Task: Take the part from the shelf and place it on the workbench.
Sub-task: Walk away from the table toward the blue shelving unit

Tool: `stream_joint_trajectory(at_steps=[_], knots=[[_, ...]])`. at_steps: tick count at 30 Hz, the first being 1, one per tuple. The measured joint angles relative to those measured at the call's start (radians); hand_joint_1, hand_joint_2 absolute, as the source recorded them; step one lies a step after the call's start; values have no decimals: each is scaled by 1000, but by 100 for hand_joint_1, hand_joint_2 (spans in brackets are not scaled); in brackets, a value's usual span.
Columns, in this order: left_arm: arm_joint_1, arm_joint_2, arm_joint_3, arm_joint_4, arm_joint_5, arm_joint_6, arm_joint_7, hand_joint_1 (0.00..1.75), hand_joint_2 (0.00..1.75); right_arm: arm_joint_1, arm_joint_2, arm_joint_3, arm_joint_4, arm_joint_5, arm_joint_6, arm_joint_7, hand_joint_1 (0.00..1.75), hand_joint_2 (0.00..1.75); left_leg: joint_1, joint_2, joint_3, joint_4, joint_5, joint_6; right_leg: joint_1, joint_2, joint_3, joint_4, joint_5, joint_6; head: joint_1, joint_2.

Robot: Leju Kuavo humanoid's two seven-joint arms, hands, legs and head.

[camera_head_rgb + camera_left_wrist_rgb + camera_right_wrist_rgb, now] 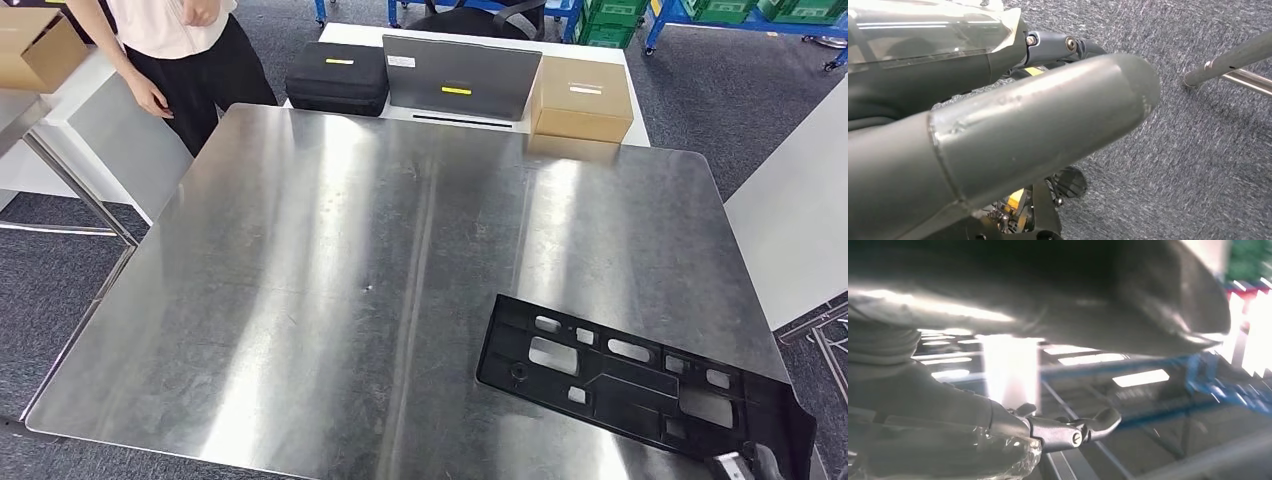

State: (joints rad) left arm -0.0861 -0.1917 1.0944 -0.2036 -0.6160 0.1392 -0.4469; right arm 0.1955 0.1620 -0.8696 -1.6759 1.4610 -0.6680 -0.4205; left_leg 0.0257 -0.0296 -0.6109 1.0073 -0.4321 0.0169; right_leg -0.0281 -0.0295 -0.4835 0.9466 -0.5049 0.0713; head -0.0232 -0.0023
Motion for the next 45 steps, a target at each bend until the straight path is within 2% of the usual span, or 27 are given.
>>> stream_joint_trajectory(at_steps=[3, 6, 10, 15, 20, 26, 28, 31, 33, 36, 38, 40, 42, 45], knots=[[0, 2, 7, 0, 4, 3, -1, 0, 0, 48, 74, -40, -11, 69, 0, 11, 0, 0, 0, 4, 1, 0, -2, -1, 0, 4, 0, 0, -1, -1, 0, 0], [-1, 3, 16, 0, 5, 5, -5, 0, 0, 78, 118, -62, 8, 98, 0, -8, 0, 0, 0, 7, 2, 0, -3, 0, -1, 6, 0, 0, -1, -1, 0, 0], [-2, 4, 27, 0, -2, 14, -6, 0, 0, 104, 142, -92, 65, 100, 0, 6, 0, 0, -2, 9, 3, 0, -4, 1, -1, 9, 0, 0, -1, -1, 0, 0], [-4, 4, 35, 0, -7, 34, -3, 0, 0, 108, 149, -67, 144, 88, 0, 51, 0, 0, -2, 10, 5, 0, -5, 0, -1, 12, 1, 0, -1, 0, 0, 0], [-6, 4, 40, 0, -17, 43, 5, 0, 0, 37, 168, -118, 290, -10, 0, -31, 0, 0, -2, 12, 8, 0, -5, 0, -2, 12, 2, 0, -1, -1, 0, 0], [-12, 2, 42, 0, -25, 86, 12, 0, 0, -116, 178, -328, 465, -40, 0, -62, 0, 0, 3, 21, 18, 0, -9, 0, -1, 21, 9, -4, -3, -5, 0, 0], [-14, 2, 43, 0, -26, 92, 10, 0, 0, -164, 178, -400, 508, -23, 0, -43, 0, 0, 8, 24, 25, -1, -12, -1, 2, 22, 17, -10, -5, -8, 1, 0], [-16, 4, 44, 0, -29, 94, 6, 0, 0, -244, 176, -512, 582, 12, 0, 52, 0, 0, 23, 30, 37, -2, -16, -7, 13, 24, 35, -24, -6, -12, 1, 0], [-17, 5, 44, 0, -29, 94, 6, 0, 0, -279, 170, -559, 621, 38, 0, 119, 0, 0, 36, 34, 45, -3, -20, -11, 20, 24, 49, -33, -13, -23, 2, 0], [-19, 5, 45, 0, -28, 95, 6, 0, 0, -304, 159, -588, 669, 64, 0, 195, 0, 0, 52, 38, 57, -4, -25, -13, 28, 21, 67, -38, -44, -60, 2, 0], [-21, 4, 45, 0, -27, 95, 6, 0, 87, -308, 151, -595, 689, 73, 0, 236, 0, 0, 58, 39, 65, -4, -28, -12, 31, 18, 78, -38, -67, -82, 3, 0], [-25, 3, 45, 0, -26, 95, 6, 0, 175, -308, 145, -599, 697, 77, 0, 280, 0, 0, 60, 39, 71, -5, -31, -11, 33, 14, 86, -39, -86, -97, 3, 0], [-36, 0, 46, 0, -25, 95, 6, 0, 175, -304, 137, -597, 698, 80, 0, 332, 0, 0, 58, 40, 74, -4, -31, -9, 33, 11, 89, -40, -101, -100, 3, 0], [-59, -6, 46, 1, -25, 87, 0, 0, 175, -291, 119, -580, 695, 83, 0, 422, 0, 0, 51, 39, 71, -4, -29, -1, 34, 11, 88, -44, -109, -89, 4, 0]])
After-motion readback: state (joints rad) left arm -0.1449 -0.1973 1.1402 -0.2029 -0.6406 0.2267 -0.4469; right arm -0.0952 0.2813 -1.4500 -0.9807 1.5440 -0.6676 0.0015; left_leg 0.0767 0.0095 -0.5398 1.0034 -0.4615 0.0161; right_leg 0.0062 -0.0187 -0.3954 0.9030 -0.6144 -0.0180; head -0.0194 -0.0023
